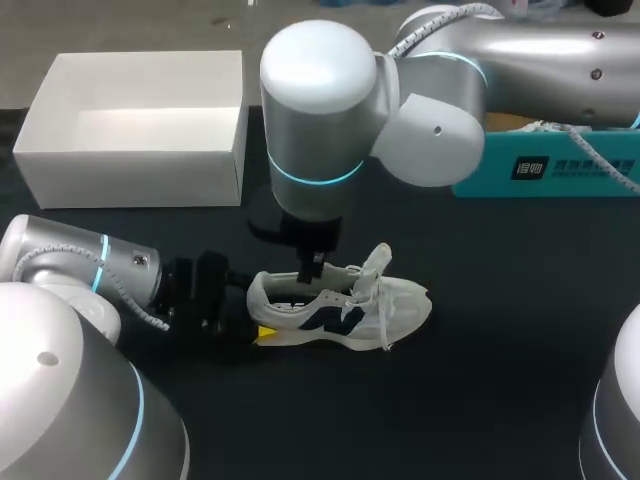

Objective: Take the shoe out of the shoebox, open the shoe tongue, remove and reinsert the insole, then place the shoe into the shoebox

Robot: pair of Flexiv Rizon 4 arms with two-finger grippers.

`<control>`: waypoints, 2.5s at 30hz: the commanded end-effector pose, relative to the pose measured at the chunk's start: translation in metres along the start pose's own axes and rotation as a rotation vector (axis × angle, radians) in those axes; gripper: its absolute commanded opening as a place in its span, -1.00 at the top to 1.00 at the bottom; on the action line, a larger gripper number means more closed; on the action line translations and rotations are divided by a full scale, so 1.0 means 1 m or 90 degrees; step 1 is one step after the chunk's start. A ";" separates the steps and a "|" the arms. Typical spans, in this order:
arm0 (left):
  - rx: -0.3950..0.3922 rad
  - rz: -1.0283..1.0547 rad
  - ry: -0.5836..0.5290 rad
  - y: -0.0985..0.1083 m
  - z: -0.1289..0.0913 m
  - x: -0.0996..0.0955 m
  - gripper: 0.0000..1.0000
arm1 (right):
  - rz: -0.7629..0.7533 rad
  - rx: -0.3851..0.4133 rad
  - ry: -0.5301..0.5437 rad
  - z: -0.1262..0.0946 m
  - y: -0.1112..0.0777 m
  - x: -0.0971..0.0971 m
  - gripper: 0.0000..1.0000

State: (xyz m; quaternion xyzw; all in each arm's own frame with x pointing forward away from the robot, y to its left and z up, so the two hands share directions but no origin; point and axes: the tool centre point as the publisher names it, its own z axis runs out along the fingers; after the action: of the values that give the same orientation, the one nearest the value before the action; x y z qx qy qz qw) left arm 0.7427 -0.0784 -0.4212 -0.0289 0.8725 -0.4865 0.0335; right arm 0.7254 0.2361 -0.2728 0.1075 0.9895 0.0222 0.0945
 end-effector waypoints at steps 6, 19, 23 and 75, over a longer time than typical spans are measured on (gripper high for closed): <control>0.001 0.001 -0.001 0.001 -0.001 0.001 1.00 | -0.012 0.003 -0.039 0.022 0.006 -0.006 1.00; 0.001 0.001 -0.001 0.001 -0.001 0.001 1.00 | -0.036 0.015 -0.042 0.064 0.005 -0.019 1.00; 0.001 0.001 -0.001 0.001 -0.001 0.001 1.00 | -0.032 0.020 -0.016 0.079 -0.003 -0.022 1.00; 0.001 0.001 -0.001 0.001 -0.001 0.001 1.00 | -0.053 0.048 0.094 0.133 -0.006 -0.015 0.10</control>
State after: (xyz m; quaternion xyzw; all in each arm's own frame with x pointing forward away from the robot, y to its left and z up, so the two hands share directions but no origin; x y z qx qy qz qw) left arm 0.7439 -0.0783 -0.4206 -0.0295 0.8722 -0.4871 0.0340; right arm 0.7597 0.2294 -0.3944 0.0711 0.9971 -0.0122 0.0257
